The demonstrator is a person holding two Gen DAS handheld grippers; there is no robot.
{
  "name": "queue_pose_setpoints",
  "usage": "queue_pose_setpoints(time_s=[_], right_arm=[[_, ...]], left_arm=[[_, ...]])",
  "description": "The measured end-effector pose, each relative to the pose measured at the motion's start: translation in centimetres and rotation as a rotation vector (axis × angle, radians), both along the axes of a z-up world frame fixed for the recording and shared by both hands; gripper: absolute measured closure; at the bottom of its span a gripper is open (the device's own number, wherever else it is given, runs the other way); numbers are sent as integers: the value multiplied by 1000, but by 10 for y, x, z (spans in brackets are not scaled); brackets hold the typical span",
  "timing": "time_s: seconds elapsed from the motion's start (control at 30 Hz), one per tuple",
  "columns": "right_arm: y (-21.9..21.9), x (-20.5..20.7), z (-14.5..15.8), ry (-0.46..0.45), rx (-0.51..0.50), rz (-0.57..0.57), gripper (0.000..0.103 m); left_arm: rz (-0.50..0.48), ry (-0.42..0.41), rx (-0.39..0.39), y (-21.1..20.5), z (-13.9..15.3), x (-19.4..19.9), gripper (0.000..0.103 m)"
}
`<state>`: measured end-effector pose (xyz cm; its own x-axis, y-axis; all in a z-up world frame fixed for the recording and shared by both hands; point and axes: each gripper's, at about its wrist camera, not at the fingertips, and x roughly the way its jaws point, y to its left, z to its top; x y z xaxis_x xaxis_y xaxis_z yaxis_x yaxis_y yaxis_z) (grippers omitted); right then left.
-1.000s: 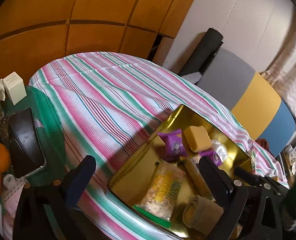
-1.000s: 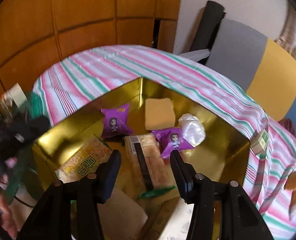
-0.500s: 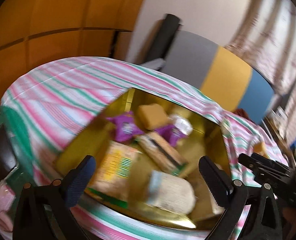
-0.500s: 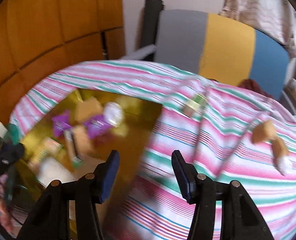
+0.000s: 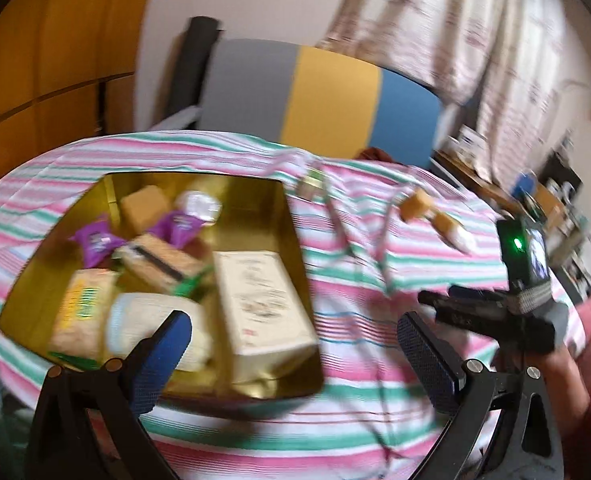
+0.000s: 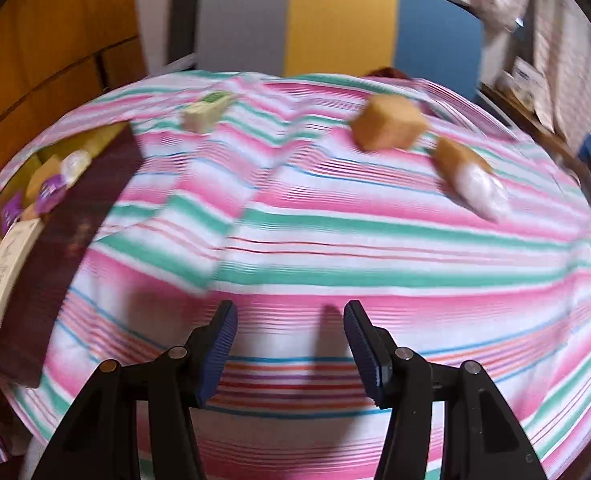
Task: Organize objects
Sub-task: 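Move the right tool back to the table and grasp the plastic-wrapped white bundle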
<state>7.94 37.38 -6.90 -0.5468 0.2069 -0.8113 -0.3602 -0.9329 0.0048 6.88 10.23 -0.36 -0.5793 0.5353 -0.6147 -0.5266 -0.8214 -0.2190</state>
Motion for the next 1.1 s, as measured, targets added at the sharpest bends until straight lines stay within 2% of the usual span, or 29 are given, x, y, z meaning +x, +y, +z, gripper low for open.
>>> queue_pose_setpoints(time_s=[0.2, 0.37, 0.53, 0.67, 0.77, 1.1], right_arm=[[71, 24, -6, 50, -131, -168, 47], [116, 21, -2, 53, -69, -264, 47], [169, 9, 4, 136, -90, -370, 45], [193, -8, 8, 194, -73, -372, 38], [205, -18, 4, 202, -58, -366, 36], [204, -29, -4, 229, -40, -333, 33]], left_arm=[[-106, -11, -43, 38, -4, 18, 0], [-135, -1, -96, 64, -5, 23, 0], [-134, -41, -122, 86, -12, 17, 0], [-135, -60, -151, 97, -19, 16, 0], [-146, -65, -176, 103, -23, 16, 0], [-177, -61, -190, 129, -24, 12, 0]])
